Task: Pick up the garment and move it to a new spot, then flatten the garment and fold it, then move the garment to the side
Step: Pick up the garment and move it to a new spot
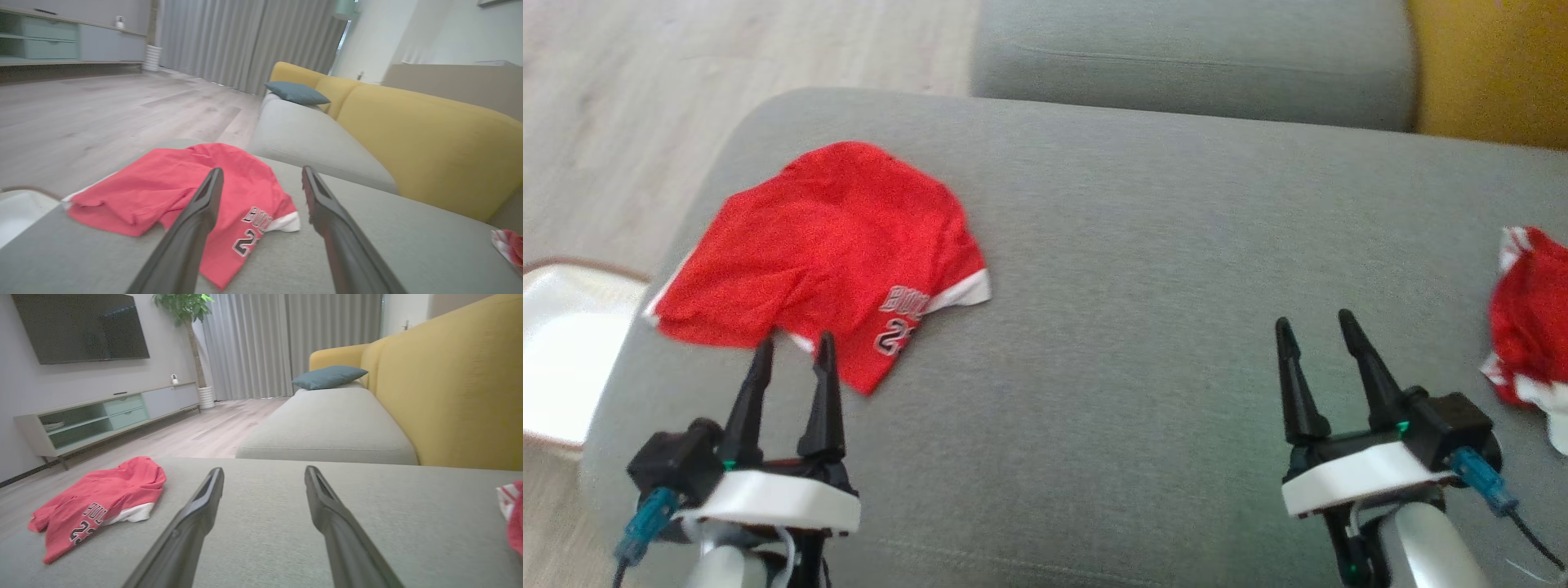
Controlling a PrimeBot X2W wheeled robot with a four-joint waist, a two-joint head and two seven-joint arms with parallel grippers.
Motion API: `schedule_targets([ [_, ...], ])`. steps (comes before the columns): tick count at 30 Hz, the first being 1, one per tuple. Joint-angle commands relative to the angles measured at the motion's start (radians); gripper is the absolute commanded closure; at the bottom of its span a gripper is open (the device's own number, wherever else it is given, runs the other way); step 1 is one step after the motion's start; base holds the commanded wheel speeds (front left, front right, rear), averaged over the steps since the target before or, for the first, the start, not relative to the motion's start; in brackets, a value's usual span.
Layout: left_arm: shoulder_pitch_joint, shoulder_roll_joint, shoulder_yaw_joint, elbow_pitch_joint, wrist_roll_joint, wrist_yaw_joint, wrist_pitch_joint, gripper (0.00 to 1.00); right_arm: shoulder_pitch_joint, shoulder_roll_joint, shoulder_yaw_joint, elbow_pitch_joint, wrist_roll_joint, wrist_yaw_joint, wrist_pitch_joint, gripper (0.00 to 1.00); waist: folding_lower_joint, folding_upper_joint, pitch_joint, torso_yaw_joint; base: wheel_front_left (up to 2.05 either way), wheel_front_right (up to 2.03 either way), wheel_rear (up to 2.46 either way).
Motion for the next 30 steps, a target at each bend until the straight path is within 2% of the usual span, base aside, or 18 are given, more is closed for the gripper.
schedule_targets([
  [1,-0.051,0.009,0.046,-0.038,0.005,0.003,-0.005,0.0,-0.026,-0.003,0.034,-0.027,0.01,0.003,-0.011,0.0,0.0,-0.0001,0.0,0.061,0.0,0.0,0.0],
  [7,-0.041,0.009,0.072,-0.044,0.005,0.001,-0.005,0.0,-0.028,-0.003,0.061,-0.023,0.022,0.003,-0.011,0.0,0.0,-0.0001,-0.005,0.14,0.0,0.0,0.0],
  [15,-0.035,0.009,0.098,-0.05,0.014,-0.002,-0.005,0.0,-0.03,-0.003,0.083,-0.019,0.041,0.003,-0.011,0.0,0.0,-0.0001,-0.011,0.196,0.0,0.0,0.0],
  [22,-0.034,0.009,0.127,-0.053,0.02,-0.009,-0.005,0.0,-0.034,-0.003,0.095,-0.017,0.048,0.003,-0.011,0.0,0.0,-0.0001,-0.007,0.205,0.0,0.0,0.0],
  [30,-0.05,0.009,0.152,-0.058,0.018,-0.012,-0.005,0.0,-0.043,-0.003,0.091,-0.018,0.039,0.003,-0.011,0.0,0.0,-0.0001,0.018,0.184,0.0,0.0,0.0],
])
